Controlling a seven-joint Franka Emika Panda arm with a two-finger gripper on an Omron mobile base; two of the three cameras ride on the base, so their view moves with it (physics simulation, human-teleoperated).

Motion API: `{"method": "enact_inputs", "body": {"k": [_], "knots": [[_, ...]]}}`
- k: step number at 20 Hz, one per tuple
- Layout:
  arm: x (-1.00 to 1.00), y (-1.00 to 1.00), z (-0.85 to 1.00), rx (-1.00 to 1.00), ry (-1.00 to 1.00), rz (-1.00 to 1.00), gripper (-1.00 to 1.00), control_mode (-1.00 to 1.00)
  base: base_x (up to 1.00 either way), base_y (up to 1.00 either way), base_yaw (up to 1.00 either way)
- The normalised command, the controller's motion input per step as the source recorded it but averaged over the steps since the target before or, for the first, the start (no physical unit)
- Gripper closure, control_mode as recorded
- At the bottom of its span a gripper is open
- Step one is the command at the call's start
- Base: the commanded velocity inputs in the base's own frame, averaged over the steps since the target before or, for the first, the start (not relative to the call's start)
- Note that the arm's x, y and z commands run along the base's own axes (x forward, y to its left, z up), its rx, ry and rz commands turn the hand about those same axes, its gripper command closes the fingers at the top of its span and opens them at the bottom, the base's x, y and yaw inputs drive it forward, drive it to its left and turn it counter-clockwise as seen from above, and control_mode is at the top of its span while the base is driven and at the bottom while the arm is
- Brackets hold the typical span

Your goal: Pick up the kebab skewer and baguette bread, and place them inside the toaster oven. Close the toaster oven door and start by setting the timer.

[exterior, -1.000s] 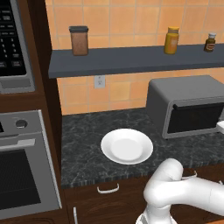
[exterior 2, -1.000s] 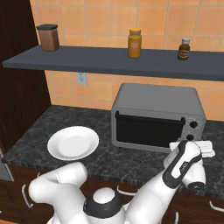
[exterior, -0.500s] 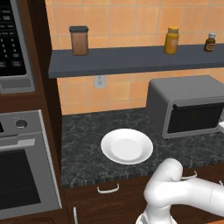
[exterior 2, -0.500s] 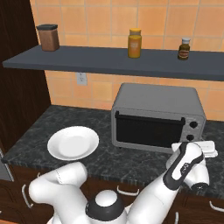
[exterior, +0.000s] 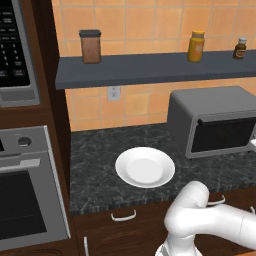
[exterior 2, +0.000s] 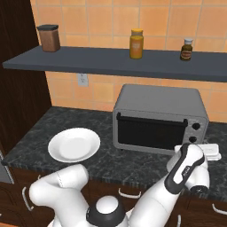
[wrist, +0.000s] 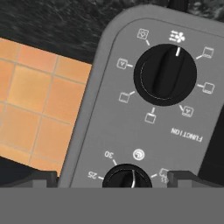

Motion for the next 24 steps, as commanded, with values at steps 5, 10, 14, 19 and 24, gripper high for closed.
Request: {"method": "enact_inputs", "body": {"k": [5,10,14,19,24], "knots": [[0.00,0.09,0.00,-0.01,0.00,-0.07,-1.00,-1.00,0.00,0.00,0.00],[0.02,0.06,0.00,-0.01,0.00,-0.03,-1.00,-1.00,0.00,0.00,0.00],[0.06,0.00,0.00,0.00,0.00,-0.01,-1.00,-1.00,0.00,0.00,0.00],[0.02,0.00,0.00,0.00,0.00,-0.02,1.00,-1.00,0.00,0.00,0.00],[0.15,0.02,0.00,-0.01,-0.01,0.00,1.00,-1.00,0.00,0.00,0.00]]}}
